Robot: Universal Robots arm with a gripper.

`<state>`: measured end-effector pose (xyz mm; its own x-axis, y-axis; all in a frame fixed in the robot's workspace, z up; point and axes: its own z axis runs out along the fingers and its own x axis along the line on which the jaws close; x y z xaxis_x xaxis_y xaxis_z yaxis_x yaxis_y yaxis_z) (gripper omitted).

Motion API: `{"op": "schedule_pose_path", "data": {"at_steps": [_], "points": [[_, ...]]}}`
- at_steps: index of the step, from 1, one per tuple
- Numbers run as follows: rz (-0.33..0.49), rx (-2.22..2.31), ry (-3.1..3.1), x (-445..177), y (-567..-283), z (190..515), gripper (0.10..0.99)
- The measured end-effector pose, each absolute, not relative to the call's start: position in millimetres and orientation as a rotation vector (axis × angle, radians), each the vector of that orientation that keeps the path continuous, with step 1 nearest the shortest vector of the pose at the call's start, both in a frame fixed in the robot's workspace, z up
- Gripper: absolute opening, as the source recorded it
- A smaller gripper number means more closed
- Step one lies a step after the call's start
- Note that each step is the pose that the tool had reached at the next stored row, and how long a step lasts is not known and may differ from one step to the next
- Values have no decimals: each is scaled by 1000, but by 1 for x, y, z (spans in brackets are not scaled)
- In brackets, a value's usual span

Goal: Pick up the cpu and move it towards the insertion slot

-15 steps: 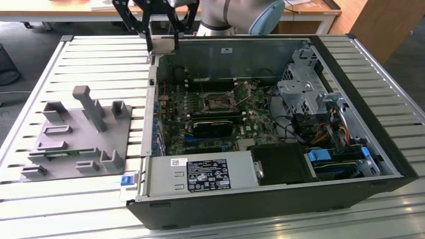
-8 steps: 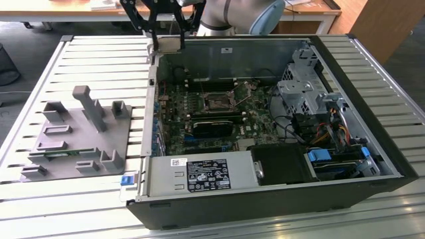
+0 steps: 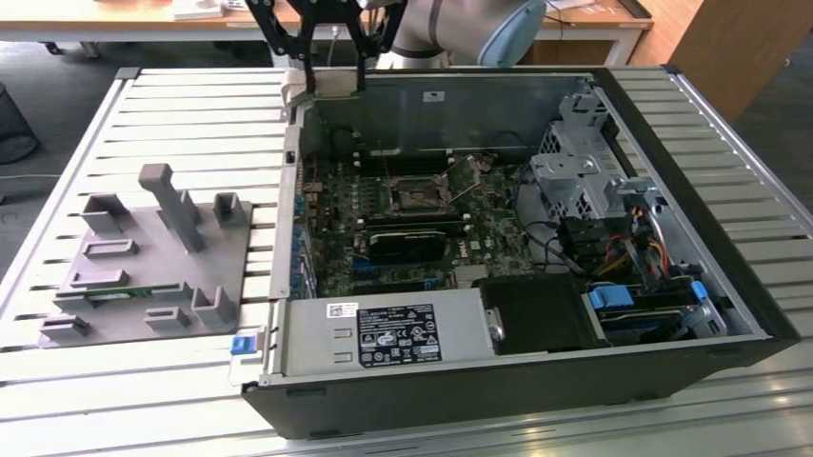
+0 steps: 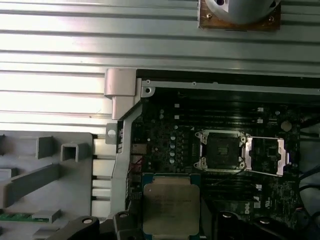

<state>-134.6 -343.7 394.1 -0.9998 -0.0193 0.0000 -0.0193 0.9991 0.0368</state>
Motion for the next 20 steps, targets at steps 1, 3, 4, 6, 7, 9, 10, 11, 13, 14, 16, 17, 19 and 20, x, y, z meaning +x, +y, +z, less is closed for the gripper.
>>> {"op": "schedule_pose_path", "data": {"at_steps": [1,3,4,6,7,9,10,11,13,14,16,17,19,20], "points": [[-58,30,-3141,-133,-343,394,545],[-58,31,-3141,-129,-342,394,545],[-58,31,-3141,-128,-341,394,545],[-58,31,-3141,-125,-339,394,545],[-58,31,-3141,-123,-338,394,545],[-58,32,-3141,-120,-337,394,545],[-58,32,-3141,-118,-336,394,545],[-58,33,-3140,-115,-334,394,545],[-58,33,-3141,-112,-333,394,545],[-58,33,-3140,-110,-332,394,545],[-58,33,-3140,-107,-330,394,545],[-58,34,-3140,-105,-330,394,545],[-58,34,-3140,-102,-329,394,545],[-58,35,-3140,-101,-329,394,545]]}}
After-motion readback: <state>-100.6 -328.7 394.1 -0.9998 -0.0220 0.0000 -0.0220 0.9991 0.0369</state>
